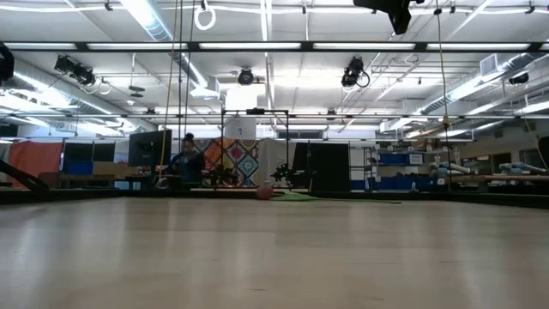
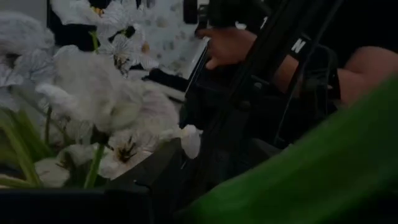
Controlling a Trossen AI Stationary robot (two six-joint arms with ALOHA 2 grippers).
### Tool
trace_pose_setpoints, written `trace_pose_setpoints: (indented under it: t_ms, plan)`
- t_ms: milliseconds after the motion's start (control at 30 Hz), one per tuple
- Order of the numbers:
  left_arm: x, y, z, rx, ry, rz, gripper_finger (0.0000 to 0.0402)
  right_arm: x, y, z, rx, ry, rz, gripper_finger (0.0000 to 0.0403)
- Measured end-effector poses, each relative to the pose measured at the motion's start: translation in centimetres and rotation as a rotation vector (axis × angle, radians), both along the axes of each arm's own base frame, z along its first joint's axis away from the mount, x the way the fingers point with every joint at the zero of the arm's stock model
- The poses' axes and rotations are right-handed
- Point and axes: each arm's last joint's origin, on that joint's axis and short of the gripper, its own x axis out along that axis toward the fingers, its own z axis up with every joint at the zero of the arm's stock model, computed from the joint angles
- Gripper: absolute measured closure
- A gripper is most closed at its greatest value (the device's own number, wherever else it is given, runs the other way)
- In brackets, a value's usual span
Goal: Sort flowers into vase by color
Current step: Put the bottom red flower into the transparent vase
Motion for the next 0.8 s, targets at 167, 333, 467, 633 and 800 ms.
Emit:
trace_pose_setpoints:
  t_ms: [167,333,467,633,800]
  plan:
    - [-0.5,0.5,0.9,0.03,-0.005,-0.007,0.0205,0.0,0.0,0.0,0.0,-0.001,0.0,0.0271]
    - [-1.1,1.3,2.7,0.049,-0.028,-0.011,0.0205,0.0,0.0,0.0,0.0,0.0,0.0,0.0271]
    - [-1.1,1.6,3.4,0.066,-0.069,0.072,0.0215,0.0,0.0,0.0,0.0,-0.001,0.0,0.0271]
    - [-0.9,1.5,3.0,0.105,-0.059,0.136,0.0254,0.0,0.0,0.0,0.0,0.0,0.0,0.0271]
    - [-0.9,1.6,2.9,0.112,-0.057,0.138,0.0319,0.0,0.0,0.0,0.0,-0.001,0.0,0.0271]
